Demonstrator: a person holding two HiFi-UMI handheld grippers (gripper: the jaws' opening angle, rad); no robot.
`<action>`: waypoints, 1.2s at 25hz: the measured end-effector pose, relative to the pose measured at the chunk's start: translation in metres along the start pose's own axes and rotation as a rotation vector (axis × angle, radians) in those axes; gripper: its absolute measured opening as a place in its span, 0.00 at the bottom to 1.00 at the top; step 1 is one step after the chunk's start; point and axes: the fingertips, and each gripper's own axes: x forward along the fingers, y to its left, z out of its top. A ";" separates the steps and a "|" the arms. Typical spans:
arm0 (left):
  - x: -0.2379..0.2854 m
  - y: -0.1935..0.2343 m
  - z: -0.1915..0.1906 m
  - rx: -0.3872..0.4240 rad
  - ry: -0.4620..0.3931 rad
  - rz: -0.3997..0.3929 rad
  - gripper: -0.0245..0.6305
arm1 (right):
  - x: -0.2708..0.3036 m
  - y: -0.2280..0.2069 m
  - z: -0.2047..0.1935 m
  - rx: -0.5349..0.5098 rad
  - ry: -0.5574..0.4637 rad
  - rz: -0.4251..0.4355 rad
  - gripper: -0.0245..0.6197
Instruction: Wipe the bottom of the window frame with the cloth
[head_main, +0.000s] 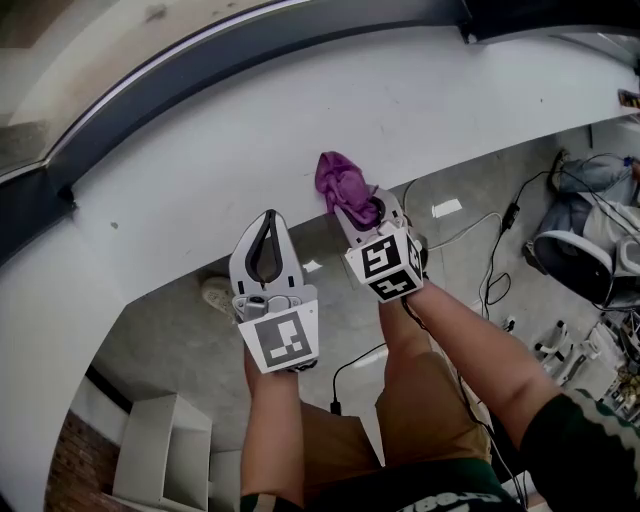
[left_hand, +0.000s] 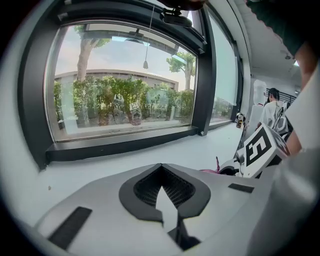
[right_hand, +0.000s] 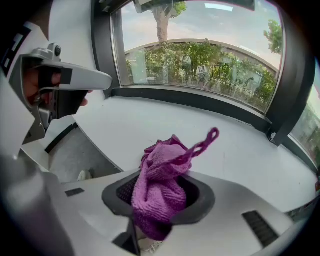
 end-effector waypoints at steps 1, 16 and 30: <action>-0.002 0.004 -0.002 -0.005 0.001 0.003 0.04 | 0.001 0.002 0.002 0.000 0.001 -0.001 0.27; -0.040 0.072 -0.017 -0.074 -0.024 0.087 0.04 | 0.021 0.063 0.035 -0.058 0.022 0.044 0.27; -0.082 0.132 -0.039 -0.147 -0.021 0.168 0.04 | 0.048 0.156 0.075 -0.160 0.013 0.151 0.27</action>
